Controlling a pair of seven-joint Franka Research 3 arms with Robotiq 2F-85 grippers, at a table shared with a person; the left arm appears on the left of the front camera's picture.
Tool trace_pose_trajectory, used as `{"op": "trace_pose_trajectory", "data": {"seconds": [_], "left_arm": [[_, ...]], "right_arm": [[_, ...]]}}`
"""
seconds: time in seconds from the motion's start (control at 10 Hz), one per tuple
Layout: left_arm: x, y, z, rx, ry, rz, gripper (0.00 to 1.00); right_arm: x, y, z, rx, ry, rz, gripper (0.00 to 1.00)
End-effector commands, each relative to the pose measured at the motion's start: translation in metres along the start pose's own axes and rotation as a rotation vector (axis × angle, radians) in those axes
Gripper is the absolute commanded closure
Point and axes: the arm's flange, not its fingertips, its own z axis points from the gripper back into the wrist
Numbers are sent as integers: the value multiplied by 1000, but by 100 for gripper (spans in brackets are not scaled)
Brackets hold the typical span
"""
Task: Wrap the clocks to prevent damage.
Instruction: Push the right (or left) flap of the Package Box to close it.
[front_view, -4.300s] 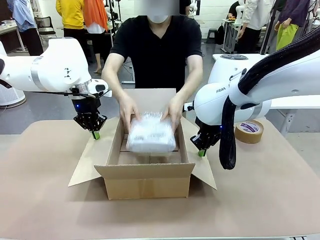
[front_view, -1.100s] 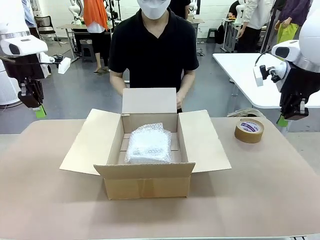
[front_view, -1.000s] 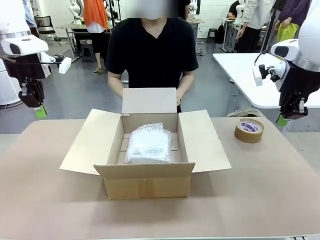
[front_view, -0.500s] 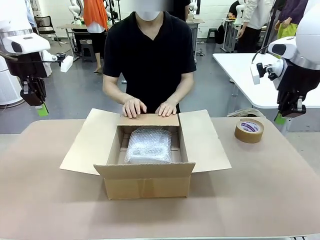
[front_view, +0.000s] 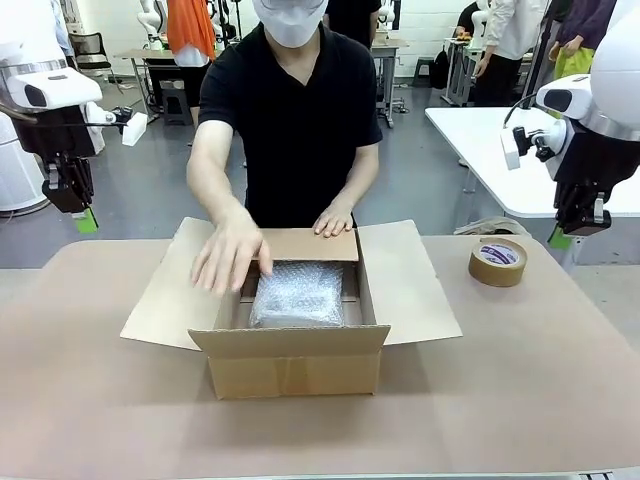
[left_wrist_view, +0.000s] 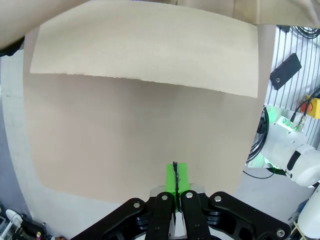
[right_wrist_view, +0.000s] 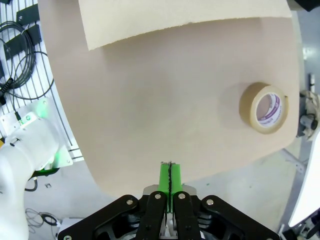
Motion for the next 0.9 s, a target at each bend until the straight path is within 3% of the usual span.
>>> {"op": "trace_pose_trajectory", "data": {"seconds": [0.0,0.8], "left_arm": [[0,3,3,0,11,0,100],[0,3,3,0,11,0,100]], "right_arm": [[2,0,-1,-1,6,-13,99],[2,0,-1,-1,6,-13,99]]}}
